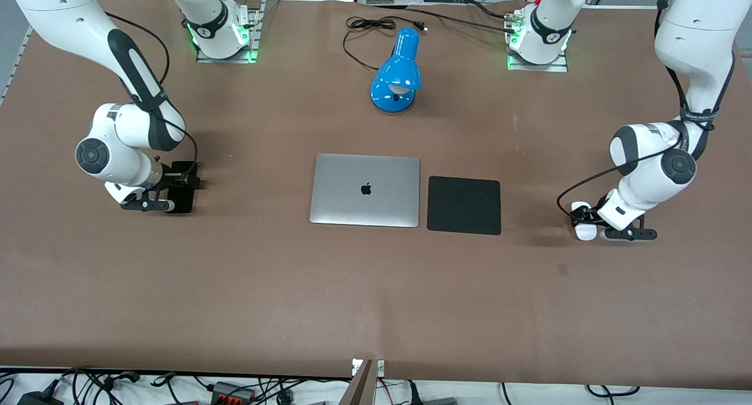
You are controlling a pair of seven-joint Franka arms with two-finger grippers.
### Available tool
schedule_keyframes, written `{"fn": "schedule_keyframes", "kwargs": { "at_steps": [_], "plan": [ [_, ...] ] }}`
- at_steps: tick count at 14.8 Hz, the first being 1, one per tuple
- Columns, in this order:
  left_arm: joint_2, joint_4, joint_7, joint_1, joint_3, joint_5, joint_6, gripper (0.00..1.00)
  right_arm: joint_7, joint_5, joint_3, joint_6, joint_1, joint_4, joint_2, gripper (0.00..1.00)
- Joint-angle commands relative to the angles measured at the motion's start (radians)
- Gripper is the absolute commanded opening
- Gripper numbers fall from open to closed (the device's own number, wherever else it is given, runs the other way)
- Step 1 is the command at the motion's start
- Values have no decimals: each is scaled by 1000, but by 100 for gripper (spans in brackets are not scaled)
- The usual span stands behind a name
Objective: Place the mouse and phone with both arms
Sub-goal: 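Lower the right gripper to the black phone while the left gripper reaches the mouse, then close the right gripper on the phone while the left gripper grasps the mouse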
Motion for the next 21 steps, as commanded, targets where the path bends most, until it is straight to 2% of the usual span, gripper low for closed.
{"fn": "schedule_keyframes", "kwargs": {
  "at_steps": [1, 4, 7, 9, 10, 11, 13, 16, 19, 21],
  "plan": [
    [-8, -19, 10, -2, -8, 17, 34, 100, 0, 3, 11, 8, -8, 6, 10, 100],
    [10, -19, 12, -2, -8, 17, 36, 99, -1, 3, 13, 4, -9, 6, 15, 100],
    [21, -18, 13, 2, -8, 17, 34, 65, -3, 3, 11, 3, -9, 6, 17, 54],
    [15, -13, 13, 2, -8, 17, 33, 40, -7, 3, 11, 3, -9, 8, 15, 32],
    [12, -10, 18, 1, -9, 17, 30, 32, -12, 3, 13, 3, -9, 10, 11, 26],
    [6, -7, 15, 1, -11, 17, 27, 29, -16, 3, 13, 2, -5, 10, 7, 24],
    [-25, 1, 13, -4, -15, 17, 13, 29, -16, 1, 17, -19, 0, 17, -12, 21],
    [-51, 89, -1, -4, -67, 16, -172, 29, -15, 1, 63, -201, 5, 127, -40, 21],
    [-60, 160, -154, -4, -164, 14, -350, 29, 3, 6, 137, -387, 5, 288, -26, 21],
    [-60, 160, -319, -7, -260, 14, -372, 29, 80, 33, 163, -397, 29, 316, -17, 21]
  ]
}}
